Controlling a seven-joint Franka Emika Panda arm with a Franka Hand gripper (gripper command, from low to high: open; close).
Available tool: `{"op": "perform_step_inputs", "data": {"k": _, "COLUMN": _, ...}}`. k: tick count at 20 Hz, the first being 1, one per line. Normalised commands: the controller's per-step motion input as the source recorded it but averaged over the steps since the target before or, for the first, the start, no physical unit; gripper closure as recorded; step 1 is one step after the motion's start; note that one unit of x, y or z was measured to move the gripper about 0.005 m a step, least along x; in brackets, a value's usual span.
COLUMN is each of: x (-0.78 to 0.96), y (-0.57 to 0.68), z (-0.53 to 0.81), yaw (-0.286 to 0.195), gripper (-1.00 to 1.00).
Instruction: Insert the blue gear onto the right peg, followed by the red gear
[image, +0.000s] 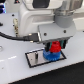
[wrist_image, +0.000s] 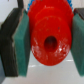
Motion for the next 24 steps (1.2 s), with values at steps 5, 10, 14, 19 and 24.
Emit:
{"op": "perform_step_inputs", "data": {"k": 5, "x": 0.08, "y": -0.07, "z": -0.21, "yaw": 0.000, "gripper": 1.00}}
{"op": "perform_step_inputs", "data": {"k": 10, "x": 0.20, "y": -0.22, "z": 0.09, "yaw": 0.000, "gripper": 1.00}}
{"op": "perform_step_inputs", "data": {"k": 14, "x": 0.00, "y": -0.04, "z": 0.39, "yaw": 0.000, "gripper": 1.00}}
{"op": "perform_step_inputs", "data": {"k": 19, "x": 0.18, "y": -0.09, "z": 0.05, "yaw": 0.000, "gripper": 1.00}}
{"op": "perform_step_inputs", "data": {"k": 24, "x": 0.21, "y": -0.02, "z": -0.05, "yaw": 0.000, "gripper": 1.00}}
